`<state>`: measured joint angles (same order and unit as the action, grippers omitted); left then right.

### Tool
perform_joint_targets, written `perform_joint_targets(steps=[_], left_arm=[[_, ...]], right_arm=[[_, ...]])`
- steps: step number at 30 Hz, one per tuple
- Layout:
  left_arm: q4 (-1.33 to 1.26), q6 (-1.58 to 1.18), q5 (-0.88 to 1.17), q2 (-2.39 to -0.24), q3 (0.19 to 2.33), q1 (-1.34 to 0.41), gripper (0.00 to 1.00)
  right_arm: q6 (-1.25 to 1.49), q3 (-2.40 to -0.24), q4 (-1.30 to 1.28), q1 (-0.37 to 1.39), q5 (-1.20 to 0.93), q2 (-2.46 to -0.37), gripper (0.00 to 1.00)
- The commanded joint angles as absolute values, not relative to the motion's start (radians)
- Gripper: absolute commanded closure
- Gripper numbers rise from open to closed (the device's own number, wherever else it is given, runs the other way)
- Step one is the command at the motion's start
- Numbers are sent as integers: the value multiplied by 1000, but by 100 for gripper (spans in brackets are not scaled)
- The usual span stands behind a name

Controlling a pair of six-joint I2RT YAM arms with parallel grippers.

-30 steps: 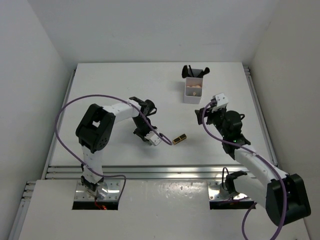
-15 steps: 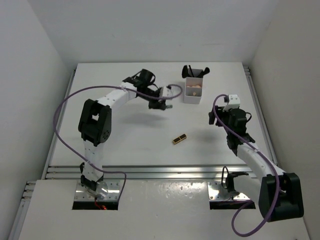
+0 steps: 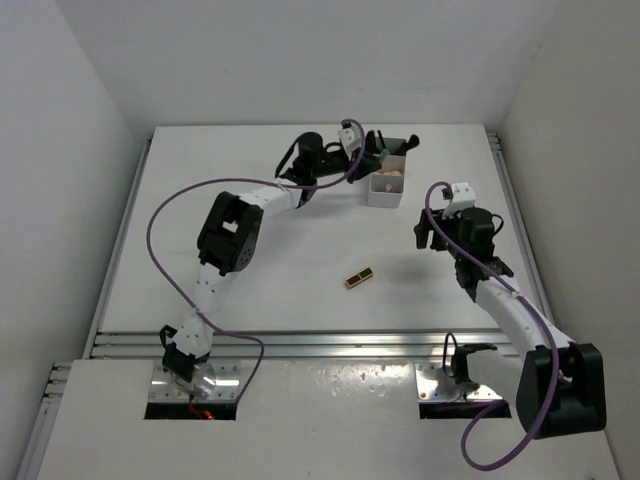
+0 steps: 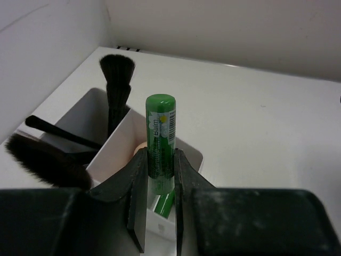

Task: Organize the makeup

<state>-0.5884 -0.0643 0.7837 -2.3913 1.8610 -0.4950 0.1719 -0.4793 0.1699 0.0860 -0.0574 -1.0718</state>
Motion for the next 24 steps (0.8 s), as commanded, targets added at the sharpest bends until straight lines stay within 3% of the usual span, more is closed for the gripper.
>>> perform_joint_targets(steps=[1, 9, 24], left_arm=[[-843, -207, 753, -2431, 1924, -531, 100], [-925, -236, 643, -2526, 1933, -563, 100], [-873, -150, 672, -2562, 1891, -554, 100]], right_arm=[[117, -541, 105, 72, -71, -1081, 28], [52, -595, 34, 19, -120, -1097, 27], [64, -621, 3, -58, -178, -1124, 26]])
